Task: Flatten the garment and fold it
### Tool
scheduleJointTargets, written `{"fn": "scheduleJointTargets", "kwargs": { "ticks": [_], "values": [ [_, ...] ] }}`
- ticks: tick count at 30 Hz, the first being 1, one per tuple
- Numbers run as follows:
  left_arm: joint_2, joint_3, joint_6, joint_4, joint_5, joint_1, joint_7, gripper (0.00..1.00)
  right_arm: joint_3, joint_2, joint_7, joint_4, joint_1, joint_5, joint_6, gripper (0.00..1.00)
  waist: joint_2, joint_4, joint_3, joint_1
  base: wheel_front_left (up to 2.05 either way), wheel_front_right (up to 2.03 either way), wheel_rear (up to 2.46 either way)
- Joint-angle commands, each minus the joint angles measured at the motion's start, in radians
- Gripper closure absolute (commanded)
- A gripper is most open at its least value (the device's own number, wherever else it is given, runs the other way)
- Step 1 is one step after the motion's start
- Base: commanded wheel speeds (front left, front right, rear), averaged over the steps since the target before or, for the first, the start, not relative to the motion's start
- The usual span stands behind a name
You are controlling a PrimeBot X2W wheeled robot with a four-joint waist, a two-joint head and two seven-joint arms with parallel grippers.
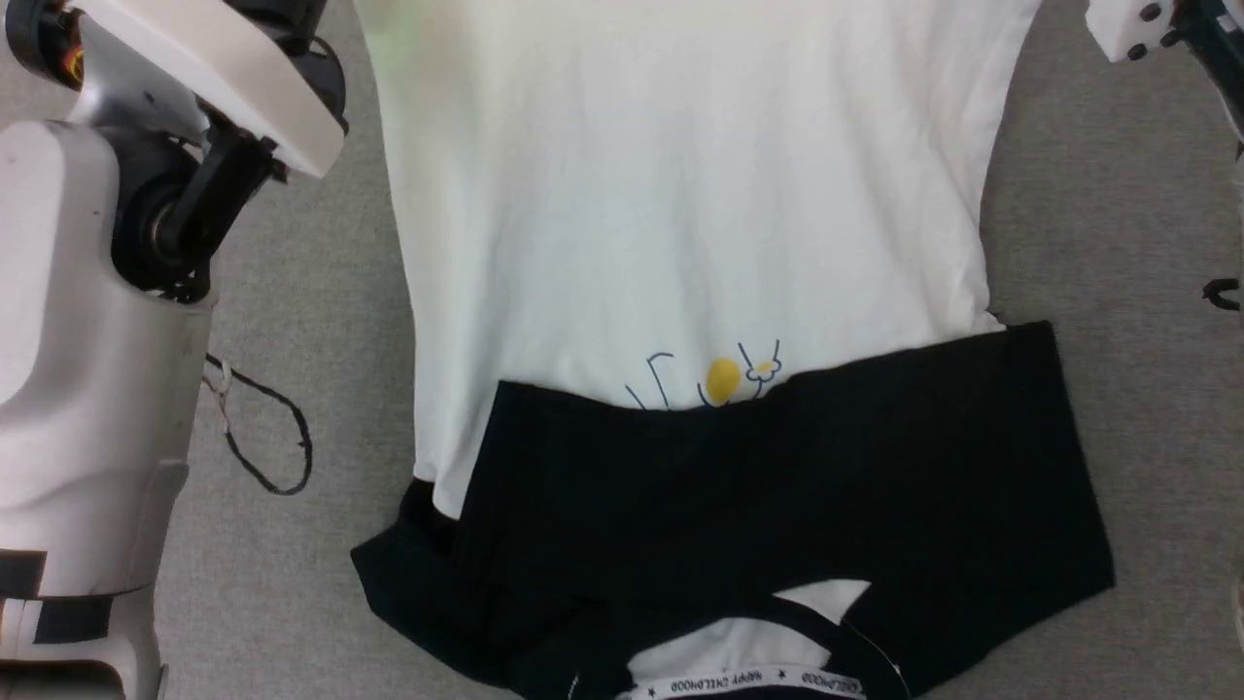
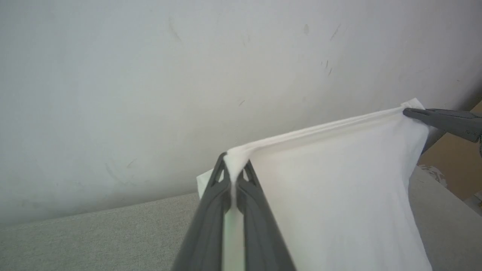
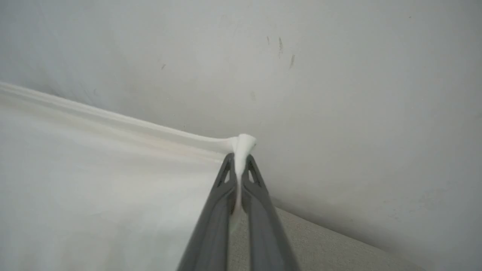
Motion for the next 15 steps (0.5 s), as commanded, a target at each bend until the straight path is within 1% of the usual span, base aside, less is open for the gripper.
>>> {"fn": "scheduleJointTargets", "kwargs": {
  "ticks": [1,5,9,13,15],
  "values": [
    [0.039,0.009,0.007,0.015,0.028,-0.01,-0.028,1.0,-0.027,-0.038,-0.016,0.003,0.013,0.005,-0.011,1.0,0.0,-0.037,-0.046,0.0001,0.0,0.0,0.0],
    [0.059,-0.024,0.006,0.007,0.064,0.004,-0.061,1.0,-0.027,-0.043,-0.049,-0.011,0.052,0.024,-0.011,1.0,0.0,-0.039,-0.069,0.0001,0.0,0.0,0.0],
    [0.105,-0.081,0.006,-0.038,0.103,0.074,-0.109,1.0,-0.012,-0.062,-0.087,-0.063,0.143,0.065,-0.011,1.0,0.0,-0.038,-0.11,0.0001,0.0,0.0,0.0],
    [0.161,-0.112,0.006,-0.136,0.131,0.21,-0.17,1.0,-0.008,-0.086,-0.104,-0.175,0.283,0.121,-0.011,1.0,0.0,-0.037,-0.153,0.0001,0.0,0.0,0.0],
    [0.188,-0.114,0.022,-0.206,0.15,0.304,-0.202,1.0,-0.018,-0.095,-0.105,-0.252,0.373,0.145,-0.011,1.0,0.0,-0.036,-0.172,0.0001,0.0,0.0,0.0]
  ]
}}
